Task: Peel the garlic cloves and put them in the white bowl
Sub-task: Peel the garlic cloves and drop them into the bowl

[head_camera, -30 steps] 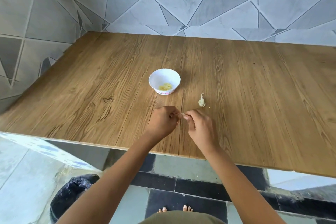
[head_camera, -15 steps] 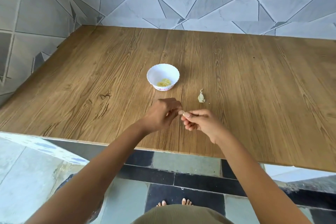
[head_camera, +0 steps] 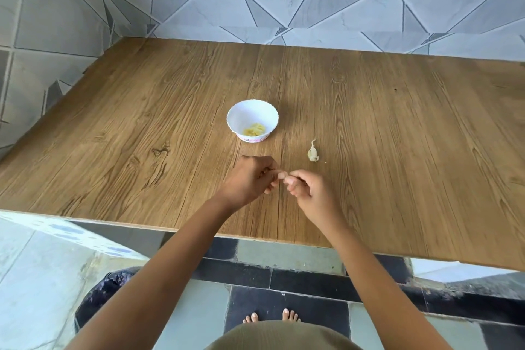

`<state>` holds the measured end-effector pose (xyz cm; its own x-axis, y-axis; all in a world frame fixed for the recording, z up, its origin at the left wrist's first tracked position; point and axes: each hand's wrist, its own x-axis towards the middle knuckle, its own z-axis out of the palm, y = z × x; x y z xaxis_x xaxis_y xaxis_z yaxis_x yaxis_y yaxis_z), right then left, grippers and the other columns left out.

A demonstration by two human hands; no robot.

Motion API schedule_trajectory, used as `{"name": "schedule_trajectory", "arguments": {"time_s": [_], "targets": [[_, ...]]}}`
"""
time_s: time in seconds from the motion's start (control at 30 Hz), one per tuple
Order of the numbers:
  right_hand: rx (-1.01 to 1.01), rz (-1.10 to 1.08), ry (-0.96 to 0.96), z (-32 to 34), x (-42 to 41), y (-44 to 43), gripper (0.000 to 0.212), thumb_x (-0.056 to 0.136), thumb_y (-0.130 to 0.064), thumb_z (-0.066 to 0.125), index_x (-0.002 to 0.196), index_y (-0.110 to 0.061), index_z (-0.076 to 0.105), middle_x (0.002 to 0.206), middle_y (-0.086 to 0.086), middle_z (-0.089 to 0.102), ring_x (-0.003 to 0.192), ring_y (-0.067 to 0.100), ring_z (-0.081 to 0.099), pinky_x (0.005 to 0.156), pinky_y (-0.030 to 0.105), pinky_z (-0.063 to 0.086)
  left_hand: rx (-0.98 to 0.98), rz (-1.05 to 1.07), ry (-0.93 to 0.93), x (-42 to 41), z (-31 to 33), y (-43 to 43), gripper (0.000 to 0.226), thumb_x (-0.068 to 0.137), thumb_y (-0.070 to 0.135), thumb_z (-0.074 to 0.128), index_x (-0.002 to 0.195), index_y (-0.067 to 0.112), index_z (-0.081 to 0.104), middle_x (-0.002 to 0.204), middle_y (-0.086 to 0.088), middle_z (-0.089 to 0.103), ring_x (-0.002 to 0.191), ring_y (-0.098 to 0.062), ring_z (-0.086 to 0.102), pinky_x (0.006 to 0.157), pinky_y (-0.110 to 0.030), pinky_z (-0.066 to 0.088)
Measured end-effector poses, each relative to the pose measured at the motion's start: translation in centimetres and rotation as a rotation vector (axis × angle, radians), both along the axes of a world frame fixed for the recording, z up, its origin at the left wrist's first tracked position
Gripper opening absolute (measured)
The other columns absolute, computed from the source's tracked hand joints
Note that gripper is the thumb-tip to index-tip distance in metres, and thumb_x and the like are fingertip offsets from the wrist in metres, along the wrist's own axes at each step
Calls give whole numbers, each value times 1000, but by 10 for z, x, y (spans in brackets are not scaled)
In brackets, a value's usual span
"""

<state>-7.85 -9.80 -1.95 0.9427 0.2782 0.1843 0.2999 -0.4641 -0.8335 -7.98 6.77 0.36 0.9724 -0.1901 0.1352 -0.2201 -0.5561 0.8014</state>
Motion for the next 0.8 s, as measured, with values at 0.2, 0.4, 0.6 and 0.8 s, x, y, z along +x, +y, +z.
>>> {"name": "schedule_trajectory", "arguments": {"time_s": [0.2, 0.4, 0.6, 0.8], "targets": [[-225, 50, -396, -6, 12, -7, 9, 84, -7, 59, 82, -5, 67, 71, 4, 65, 57, 21, 59, 48, 37, 50, -377, 102, 364, -8, 1, -9, 19, 92, 12, 59, 90, -6, 65, 72, -8, 66, 62, -11, 65, 60, -20, 54], [-217, 63, -272, -9, 6, -5, 10, 86, -4, 60, 79, -9, 65, 67, -4, 62, 56, 13, 58, 49, 35, 51, -370, 122, 381, -3, 1, -9, 16, 87, 9, 65, 88, -7, 66, 68, -6, 65, 58, -5, 62, 59, -17, 52], [391, 113, 604, 14, 2, -8, 18, 93, -8, 54, 81, -8, 67, 63, -1, 61, 56, 7, 57, 56, 17, 48, -451, 13, 261, -10, 0, -7, 10, 89, 4, 60, 80, 7, 63, 67, 4, 67, 62, -8, 61, 59, -19, 50], [611, 59, 823, 18, 0, -10, 17, 93, -8, 53, 83, -5, 66, 66, 2, 63, 58, 9, 59, 55, 16, 49, -533, -9, 332, -8, 2, -5, 9, 84, -1, 64, 90, 5, 68, 77, 3, 72, 73, -8, 67, 67, -18, 53]]}}
